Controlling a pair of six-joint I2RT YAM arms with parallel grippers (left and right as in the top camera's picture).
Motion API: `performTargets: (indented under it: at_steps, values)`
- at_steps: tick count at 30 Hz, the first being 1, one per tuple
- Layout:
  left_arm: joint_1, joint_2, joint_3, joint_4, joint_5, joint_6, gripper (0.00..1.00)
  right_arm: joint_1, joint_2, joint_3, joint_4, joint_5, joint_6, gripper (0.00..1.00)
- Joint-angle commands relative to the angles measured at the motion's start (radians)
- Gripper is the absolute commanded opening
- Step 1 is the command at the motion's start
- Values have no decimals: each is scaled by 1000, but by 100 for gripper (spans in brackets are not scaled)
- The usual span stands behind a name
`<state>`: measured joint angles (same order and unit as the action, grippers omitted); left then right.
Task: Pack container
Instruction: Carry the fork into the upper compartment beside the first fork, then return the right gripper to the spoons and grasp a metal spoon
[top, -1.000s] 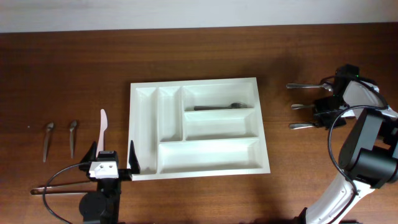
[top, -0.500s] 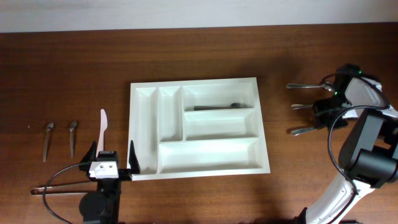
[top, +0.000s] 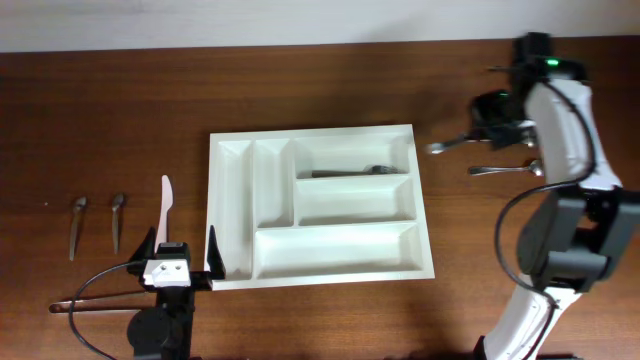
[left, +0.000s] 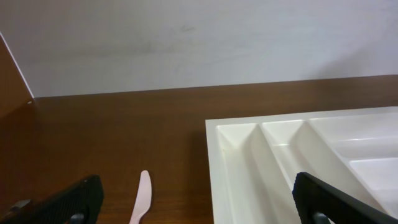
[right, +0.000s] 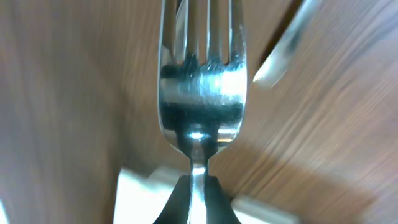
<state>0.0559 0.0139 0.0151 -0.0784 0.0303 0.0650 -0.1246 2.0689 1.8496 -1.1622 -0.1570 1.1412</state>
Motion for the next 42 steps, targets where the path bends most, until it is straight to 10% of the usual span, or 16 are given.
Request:
performTargets:
  at_steps: [1, 22, 33, 42]
  values:
    - [6, -8, -6, 0, 8, 19, 99, 130, -32, 19, 19, -51, 161, 4]
    - [6, -8, -6, 0, 8, 19, 99, 449, 5, 7, 77, 63, 464, 25]
    - [6, -8, -6, 0, 8, 19, 99, 304, 4, 30, 78, 152, 208, 97]
    - [6, -8, -6, 0, 8, 19, 99, -48, 4, 21, 23, 132, -117, 99]
